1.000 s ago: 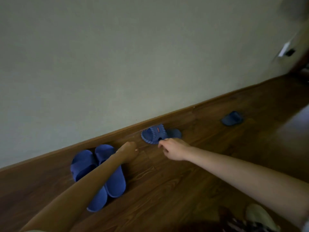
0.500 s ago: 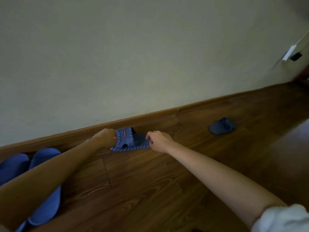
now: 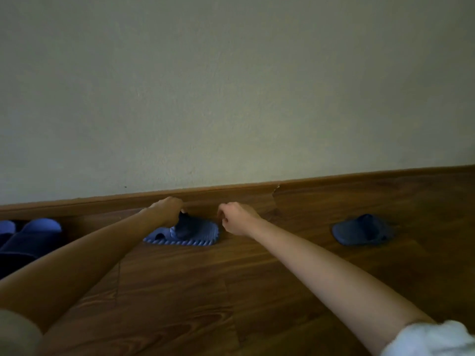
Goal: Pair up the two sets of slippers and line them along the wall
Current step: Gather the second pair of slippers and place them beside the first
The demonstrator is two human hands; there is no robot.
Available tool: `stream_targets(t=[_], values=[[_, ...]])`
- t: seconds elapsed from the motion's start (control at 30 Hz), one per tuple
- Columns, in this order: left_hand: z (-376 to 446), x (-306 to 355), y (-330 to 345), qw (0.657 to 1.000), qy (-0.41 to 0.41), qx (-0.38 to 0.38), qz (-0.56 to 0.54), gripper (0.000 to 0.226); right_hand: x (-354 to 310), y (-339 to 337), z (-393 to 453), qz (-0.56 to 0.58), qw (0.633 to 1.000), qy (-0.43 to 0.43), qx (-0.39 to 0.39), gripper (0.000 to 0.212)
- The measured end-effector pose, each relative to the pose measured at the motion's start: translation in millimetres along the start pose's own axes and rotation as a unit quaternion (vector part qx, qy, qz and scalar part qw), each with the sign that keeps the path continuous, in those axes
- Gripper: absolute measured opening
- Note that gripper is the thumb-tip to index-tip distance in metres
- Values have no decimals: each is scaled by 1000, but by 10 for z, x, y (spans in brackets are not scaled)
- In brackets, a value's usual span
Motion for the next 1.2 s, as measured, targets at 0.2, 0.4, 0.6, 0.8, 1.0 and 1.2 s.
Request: stream_targets(t=[0.2, 0.4, 0.6, 0.8, 1.0, 1.2], values=[[-110, 231, 21, 997, -30, -71, 15, 38, 234, -20, -28, 15, 999, -31, -19, 35], [-36, 426, 223, 995, -19, -85, 54, 47, 506, 79, -275, 53, 998, 7, -18, 34], [128, 506, 466, 991, -16, -90, 99, 52, 811, 124, -615, 68, 996, 61, -3, 35], [212, 599, 605, 990, -118, 2, 74, 52, 1126, 112, -920, 65, 991, 115, 26, 34], [268, 380, 550, 978, -180, 75, 80, 38, 1466, 58, -1059, 60, 981, 180, 33, 34], [423, 138, 718, 964, -243, 17, -106, 66, 1688, 15, -1093, 68, 976, 202, 42, 33]])
Point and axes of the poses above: each hand's wrist, its own z-axis towards the middle knuckle, its own y-axis out of the palm, x = y × z, the point moved 6 cm from there along z, towards the middle knuckle, and after that the axes turned 9 degrees about z, right-handed, at the moved point
